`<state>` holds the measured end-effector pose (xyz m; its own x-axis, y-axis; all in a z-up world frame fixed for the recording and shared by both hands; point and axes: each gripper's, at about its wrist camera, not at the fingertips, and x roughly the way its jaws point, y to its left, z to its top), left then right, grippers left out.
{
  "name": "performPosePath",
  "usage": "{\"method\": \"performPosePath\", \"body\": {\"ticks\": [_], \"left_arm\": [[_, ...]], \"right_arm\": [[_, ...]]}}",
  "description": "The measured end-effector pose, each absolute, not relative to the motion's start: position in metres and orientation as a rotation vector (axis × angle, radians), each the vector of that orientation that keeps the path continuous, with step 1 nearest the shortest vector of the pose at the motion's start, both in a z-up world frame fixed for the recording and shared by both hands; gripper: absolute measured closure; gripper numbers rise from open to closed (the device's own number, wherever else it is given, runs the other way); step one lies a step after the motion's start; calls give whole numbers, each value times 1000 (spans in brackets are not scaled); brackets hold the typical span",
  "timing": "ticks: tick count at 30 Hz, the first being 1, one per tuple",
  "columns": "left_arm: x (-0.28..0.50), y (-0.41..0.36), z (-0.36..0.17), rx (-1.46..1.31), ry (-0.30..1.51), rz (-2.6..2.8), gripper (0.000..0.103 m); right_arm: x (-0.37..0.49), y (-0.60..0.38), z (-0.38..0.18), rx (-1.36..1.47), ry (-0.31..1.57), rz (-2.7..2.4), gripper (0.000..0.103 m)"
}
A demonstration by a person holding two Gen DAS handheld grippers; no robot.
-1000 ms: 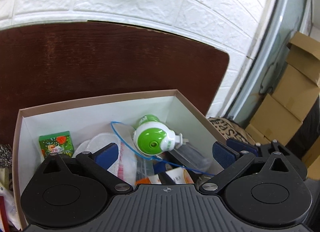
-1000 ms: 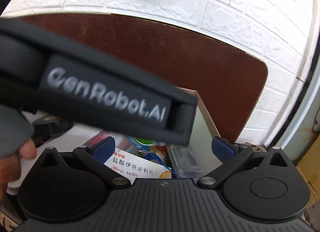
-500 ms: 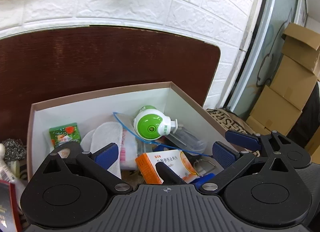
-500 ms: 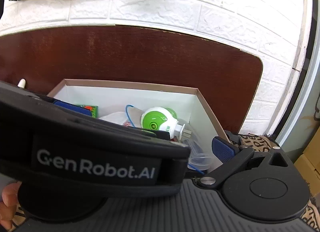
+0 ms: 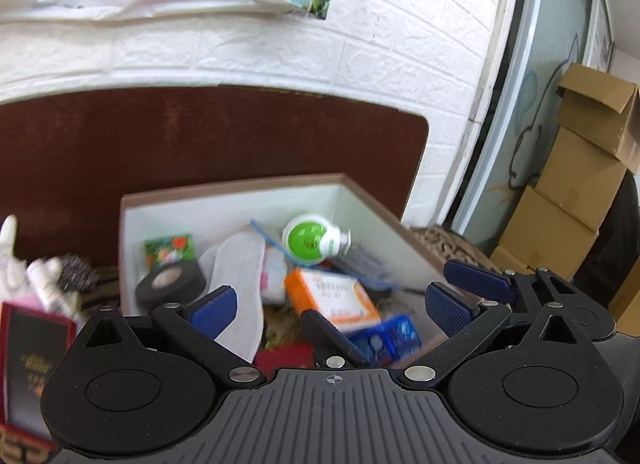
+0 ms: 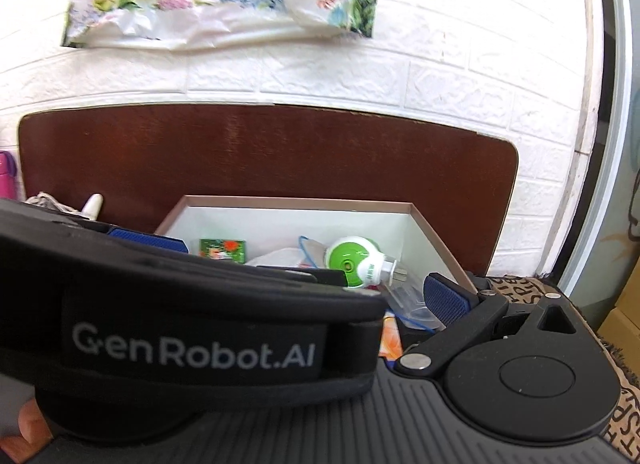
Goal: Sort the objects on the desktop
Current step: 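Withdraw both grippers from the box back over the table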
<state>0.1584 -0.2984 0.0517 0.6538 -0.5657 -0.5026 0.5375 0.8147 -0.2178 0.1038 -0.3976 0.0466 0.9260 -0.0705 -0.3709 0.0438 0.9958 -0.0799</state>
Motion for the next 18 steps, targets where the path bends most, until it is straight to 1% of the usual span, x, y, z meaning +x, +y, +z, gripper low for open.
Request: {"method": "performPosePath", "body": {"ticks": [3, 8, 11, 18], "left_arm": [[145, -286, 49, -58, 620, -620, 0], [116, -261, 42, -60, 595, -577, 0], [105, -244, 35, -75, 614, -552, 0], [77, -211, 17, -41, 603, -460, 0]], "right_arm": [[90, -386, 43, -75, 383, -49, 0], [70, -366, 34, -80, 378, -29, 0], [60, -351, 26, -91, 386, -14, 0], [46, -323, 4, -47, 433, 57, 0]]}}
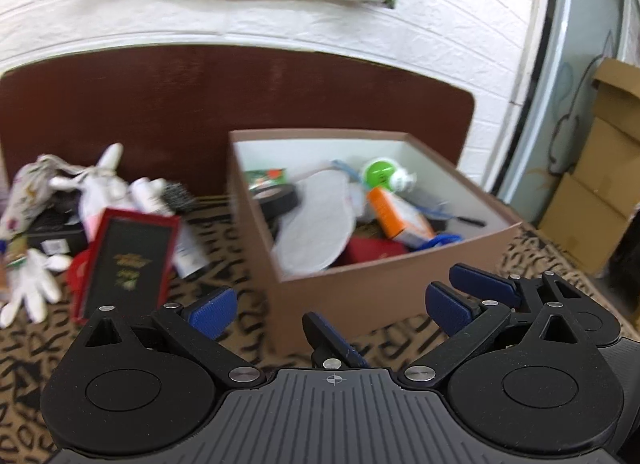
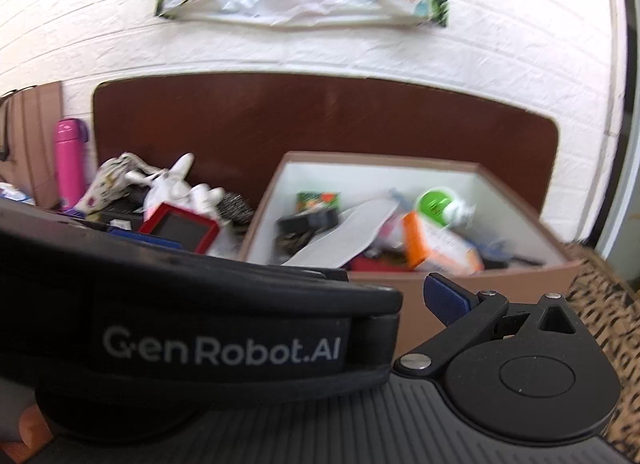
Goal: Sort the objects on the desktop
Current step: 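Withdraw both grippers from the box back over the table, then approach the red-framed black box and close both grippers on its rim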
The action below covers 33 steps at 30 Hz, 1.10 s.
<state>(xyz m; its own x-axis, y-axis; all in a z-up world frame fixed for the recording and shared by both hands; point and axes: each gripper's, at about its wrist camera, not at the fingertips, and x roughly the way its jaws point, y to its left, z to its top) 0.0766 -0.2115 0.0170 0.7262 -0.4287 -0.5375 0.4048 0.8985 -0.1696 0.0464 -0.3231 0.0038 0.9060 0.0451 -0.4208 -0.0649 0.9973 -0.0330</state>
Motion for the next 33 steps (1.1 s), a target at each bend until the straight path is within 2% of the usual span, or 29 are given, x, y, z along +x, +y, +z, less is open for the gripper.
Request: {"method": "performPosePath", "body": {"ticks": [15, 33], "left_arm": [[63, -160, -16, -36, 679, -335, 0], [70, -109, -22, -88, 712, -249, 0]], "right_arm": [[37, -271, -29, -27, 527, 107, 0], [50, -222, -28, -67, 541, 184, 0]]}}
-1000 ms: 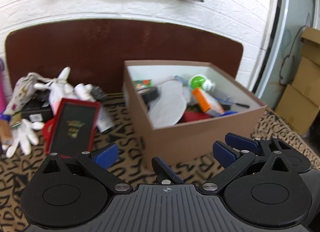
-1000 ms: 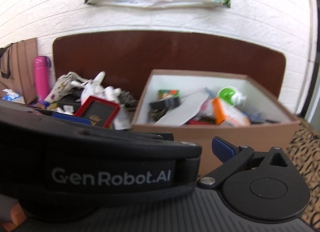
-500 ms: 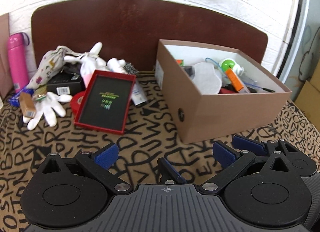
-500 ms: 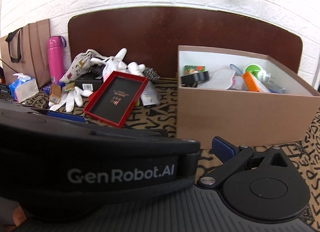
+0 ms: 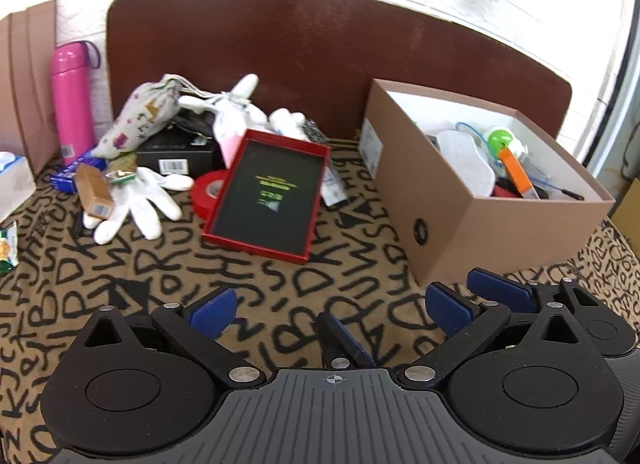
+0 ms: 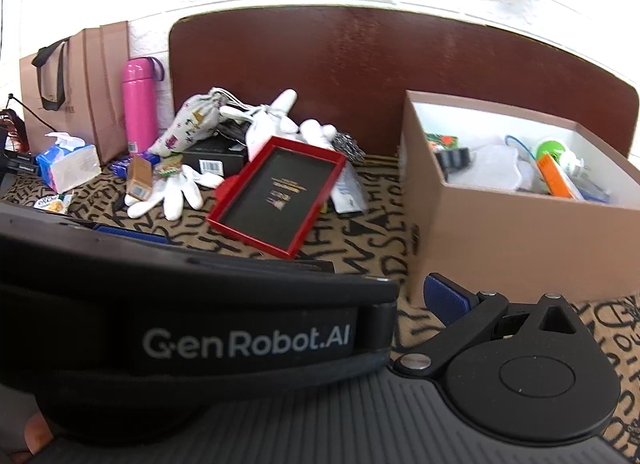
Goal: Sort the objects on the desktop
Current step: 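Approach the red-framed black box and close both grippers on its rim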
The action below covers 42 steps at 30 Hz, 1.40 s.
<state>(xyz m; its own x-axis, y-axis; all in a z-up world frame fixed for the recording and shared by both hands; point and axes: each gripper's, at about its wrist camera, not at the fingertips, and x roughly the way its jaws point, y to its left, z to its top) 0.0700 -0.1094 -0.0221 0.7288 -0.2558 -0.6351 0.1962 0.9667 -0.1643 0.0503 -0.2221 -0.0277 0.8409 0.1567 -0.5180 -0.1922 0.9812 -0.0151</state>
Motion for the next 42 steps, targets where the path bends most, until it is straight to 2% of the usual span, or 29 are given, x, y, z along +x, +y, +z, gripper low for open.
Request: {"method": "performPosePath", "body": {"ticks": [19, 31, 33, 35, 37, 39, 42], "left_arm": [[129, -67, -33, -121, 690, -244, 0], [191, -44, -53, -146, 739, -261, 17], [195, -42, -56, -155, 742, -269, 22], [199, -41, -58, -162, 747, -287, 23], [203, -42, -60, -149, 754, -303, 29], [207, -42, -62, -135, 762, -314, 34], [216, -40, -64, -142, 763, -329, 34]], "right_arm": [[116, -203, -44, -30, 532, 201, 0], [139, -189, -58, -54, 486, 122, 0], [137, -182, -59, -52, 468, 135, 8], [134, -174, -60, -55, 447, 140, 9], [139, -169, -62, -65, 446, 132, 10], [148, -171, -64, -39, 472, 116, 16], [156, -173, -66, -4, 492, 125, 20]]}}
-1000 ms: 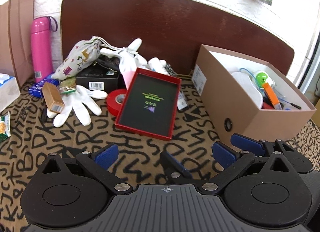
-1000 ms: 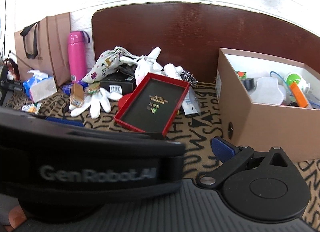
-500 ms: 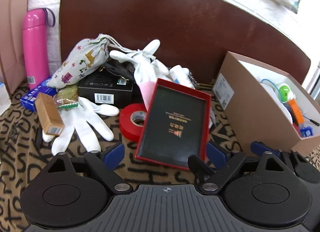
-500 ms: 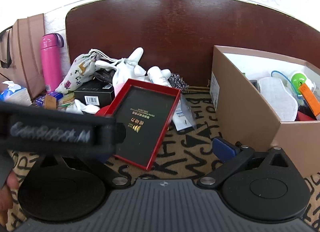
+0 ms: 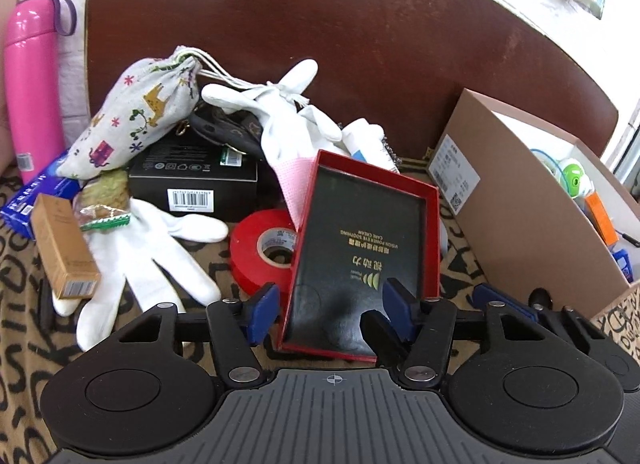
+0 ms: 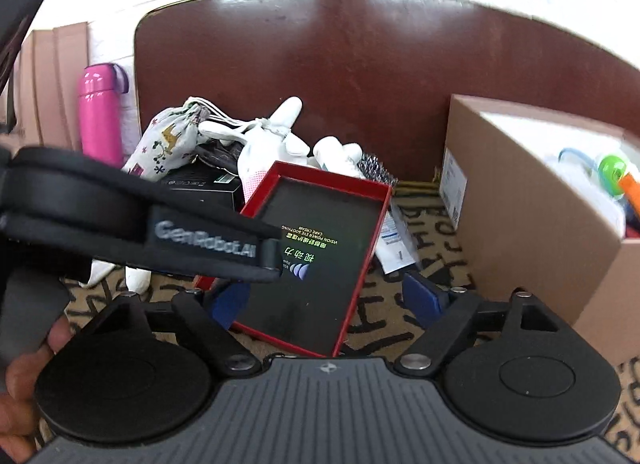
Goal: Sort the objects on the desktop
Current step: 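Approach the red-framed black box and close both grippers on its rim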
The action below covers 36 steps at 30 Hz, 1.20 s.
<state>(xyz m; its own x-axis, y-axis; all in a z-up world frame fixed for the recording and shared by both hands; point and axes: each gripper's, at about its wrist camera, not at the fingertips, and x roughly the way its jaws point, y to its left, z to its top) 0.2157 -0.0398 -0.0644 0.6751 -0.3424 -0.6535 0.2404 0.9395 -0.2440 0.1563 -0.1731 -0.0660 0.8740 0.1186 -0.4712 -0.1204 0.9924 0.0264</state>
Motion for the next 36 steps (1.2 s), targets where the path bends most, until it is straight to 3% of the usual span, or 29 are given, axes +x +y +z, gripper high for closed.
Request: {"method": "performPosePath", "body": {"ticks": [2, 10, 13, 15, 18, 19, 21, 23, 27, 28, 29, 30, 32, 36], "left_arm": [[221, -38, -66, -155, 769, -336, 33], [236, -32, -64, -155, 759, -348, 32], [244, -29, -69, -163, 773, -338, 37], [247, -29, -71, -162, 777, -341, 53], [247, -35, -71, -135, 788, -349, 67], [246, -38, -71, -112, 786, -339, 69], [242, -42, -70, -68, 787, -320, 87], [235, -43, -69, -62, 802, -301, 89], [215, -46, -75, -84, 847, -295, 88], [208, -48, -76, -88, 850, -290, 83], [202, -49, -77, -99, 850, -291, 65], [196, -50, -78, -108, 853, -294, 61], [184, -54, -80, -102, 853, -284, 63], [162, -56, -79, -115, 863, -263, 85]], "right_arm": [[159, -170, -67, -18, 492, 127, 29], [156, -175, -66, 15, 461, 70, 36], [164, -175, -68, -22, 471, 34, 41], [171, -180, -72, 12, 499, 43, 47], [182, -184, -78, 76, 543, 78, 61], [182, -182, -78, 72, 544, 91, 70], [179, -179, -76, 54, 551, 89, 72], [175, -182, -76, 61, 555, 86, 86], [163, -192, -77, 67, 574, 81, 95], [158, -194, -77, 66, 578, 84, 98], [153, -196, -78, 67, 583, 91, 99], [149, -197, -78, 72, 589, 96, 99], [139, -199, -79, 68, 593, 100, 99], [122, -204, -79, 62, 603, 108, 99]]}}
